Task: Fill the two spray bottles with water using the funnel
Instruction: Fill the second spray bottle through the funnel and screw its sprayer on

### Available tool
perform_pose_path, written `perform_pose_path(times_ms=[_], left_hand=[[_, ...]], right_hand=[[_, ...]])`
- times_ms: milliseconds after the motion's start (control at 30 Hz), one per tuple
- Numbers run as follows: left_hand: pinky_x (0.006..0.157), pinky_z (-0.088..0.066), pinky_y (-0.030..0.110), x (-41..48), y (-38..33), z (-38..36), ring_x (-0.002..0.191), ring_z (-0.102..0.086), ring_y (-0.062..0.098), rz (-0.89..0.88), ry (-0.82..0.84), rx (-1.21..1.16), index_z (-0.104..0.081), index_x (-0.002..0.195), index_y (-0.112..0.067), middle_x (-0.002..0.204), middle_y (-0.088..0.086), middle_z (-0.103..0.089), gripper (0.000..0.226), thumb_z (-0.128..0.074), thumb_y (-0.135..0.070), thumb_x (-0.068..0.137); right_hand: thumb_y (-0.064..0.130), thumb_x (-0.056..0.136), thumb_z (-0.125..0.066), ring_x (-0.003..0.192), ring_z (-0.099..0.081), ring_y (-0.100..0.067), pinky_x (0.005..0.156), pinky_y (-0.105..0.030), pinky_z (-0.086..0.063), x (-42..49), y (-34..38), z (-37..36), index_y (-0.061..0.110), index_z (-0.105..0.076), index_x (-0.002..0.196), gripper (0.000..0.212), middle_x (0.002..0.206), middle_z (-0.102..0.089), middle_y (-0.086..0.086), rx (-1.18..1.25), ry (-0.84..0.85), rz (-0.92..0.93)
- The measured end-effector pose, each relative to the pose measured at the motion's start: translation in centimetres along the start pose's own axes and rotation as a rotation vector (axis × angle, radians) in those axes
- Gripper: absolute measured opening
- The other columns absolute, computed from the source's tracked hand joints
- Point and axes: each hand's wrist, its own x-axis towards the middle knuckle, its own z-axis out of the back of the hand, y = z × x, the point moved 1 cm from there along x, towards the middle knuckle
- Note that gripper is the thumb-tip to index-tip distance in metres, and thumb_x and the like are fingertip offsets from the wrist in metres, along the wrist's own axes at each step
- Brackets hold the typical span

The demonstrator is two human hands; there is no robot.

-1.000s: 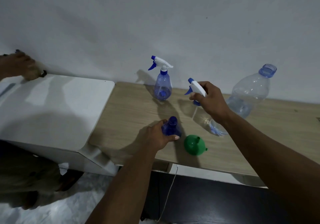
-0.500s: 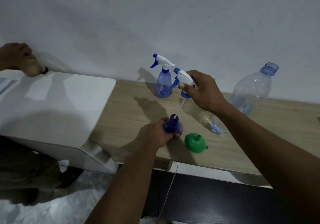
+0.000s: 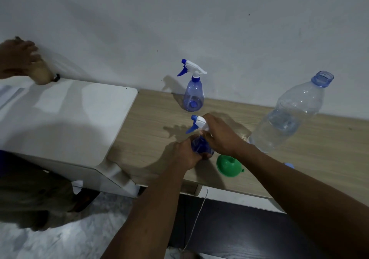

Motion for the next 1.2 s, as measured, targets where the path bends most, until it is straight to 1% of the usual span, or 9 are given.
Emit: perform_pose_path(times_ms=[233, 433, 533, 667, 800, 867, 933, 1033, 1200], left_hand=[[0.097, -0.049, 0.037, -0.1, -0.1, 0.0, 0.115, -0.060, 0.025, 0.022, -0.007, 0.090, -0.043, 0.145, -0.045, 0.126, 0.000, -0.067, 0.096, -0.081, -0.073, 0.061], [0.089, -0.047, 0.032, -0.1, 0.2, -0.1, 0.105, -0.061, 0.022, -0.008, -0.009, 0.065, -0.054, 0.131, -0.037, 0.112, -0.004, -0.068, 0.072, -0.080, -0.062, 0.069], [0.093, -0.046, 0.033, -0.2, 0.0, 0.1, 0.113, -0.062, 0.025, -0.027, -0.011, 0.062, -0.051, 0.139, -0.038, 0.124, 0.000, -0.068, 0.081, -0.081, -0.063, 0.068], [0.090, -0.045, 0.032, -0.4, -0.1, -0.2, 0.110, -0.061, 0.027, -0.013, -0.027, 0.112, -0.054, 0.135, -0.035, 0.120, 0.004, -0.068, 0.066, -0.078, -0.055, 0.077], [0.093, -0.042, 0.031, -0.4, -0.2, 0.0, 0.116, -0.059, 0.027, -0.004, -0.014, 0.143, -0.047, 0.143, -0.038, 0.129, 0.003, -0.065, 0.079, -0.078, -0.061, 0.075], [0.092, -0.039, 0.029, -0.4, -0.4, -0.2, 0.118, -0.058, 0.025, -0.003, 0.005, 0.120, -0.048, 0.143, -0.036, 0.131, 0.001, -0.064, 0.085, -0.079, -0.067, 0.070], [0.088, -0.040, 0.030, -0.5, -0.5, -0.1, 0.115, -0.059, 0.027, -0.013, -0.014, 0.156, -0.048, 0.140, -0.037, 0.127, 0.004, -0.065, 0.077, -0.077, -0.065, 0.074], [0.094, -0.043, 0.033, -0.6, -0.5, 0.1, 0.116, -0.059, 0.029, -0.049, -0.007, 0.175, -0.044, 0.146, -0.037, 0.131, 0.008, -0.063, 0.075, -0.076, -0.056, 0.081], [0.086, -0.036, 0.025, -1.1, -1.2, 0.4, 0.109, -0.059, 0.022, -0.056, 0.022, 0.135, -0.049, 0.142, -0.034, 0.128, 0.004, -0.066, 0.078, -0.079, -0.062, 0.075]], right_hand=[[0.020, 0.090, -0.058, 0.095, -0.052, -0.027, 0.079, -0.043, -0.047, -0.1, 0.6, 0.2, 0.014, -0.047, 0.116, 0.030, 0.110, -0.056, -0.008, -0.265, 0.074, 0.099], [0.039, 0.087, -0.062, 0.098, -0.050, -0.025, 0.083, -0.042, -0.046, -0.2, 0.4, -0.4, 0.017, -0.047, 0.117, 0.040, 0.113, -0.056, -0.006, -0.263, -0.019, 0.057], [0.029, 0.088, -0.060, 0.103, -0.051, -0.027, 0.086, -0.043, -0.046, -0.4, 0.4, -0.7, 0.018, -0.046, 0.122, 0.038, 0.117, -0.056, -0.006, -0.258, -0.015, 0.042], [0.045, 0.086, -0.065, 0.099, -0.051, -0.024, 0.085, -0.041, -0.047, -0.6, 0.5, -1.3, 0.018, -0.046, 0.121, 0.049, 0.113, -0.056, -0.004, -0.316, -0.070, -0.007], [0.028, 0.088, -0.062, 0.102, -0.052, -0.026, 0.087, -0.043, -0.047, -0.8, 0.3, -1.2, 0.015, -0.045, 0.124, 0.042, 0.116, -0.056, -0.007, -0.241, -0.068, 0.000], [0.034, 0.090, -0.062, 0.097, -0.053, -0.024, 0.085, -0.041, -0.047, -0.7, 0.2, -1.2, 0.017, -0.044, 0.123, 0.041, 0.113, -0.057, -0.006, -0.271, -0.063, -0.017], [0.042, 0.088, -0.064, 0.099, -0.051, -0.023, 0.086, -0.041, -0.048, -0.8, 0.3, -1.3, 0.018, -0.044, 0.122, 0.047, 0.114, -0.056, -0.005, -0.277, -0.078, -0.026], [0.030, 0.087, -0.064, 0.107, -0.050, -0.025, 0.090, -0.043, -0.047, -0.9, 0.2, -1.4, 0.016, -0.044, 0.127, 0.047, 0.121, -0.053, -0.007, -0.241, -0.070, -0.033], [0.029, 0.091, -0.064, 0.087, -0.046, -0.019, 0.077, -0.035, -0.041, -0.8, 0.4, -1.5, 0.015, -0.045, 0.120, 0.037, 0.110, -0.056, -0.006, -0.245, -0.108, -0.060]])
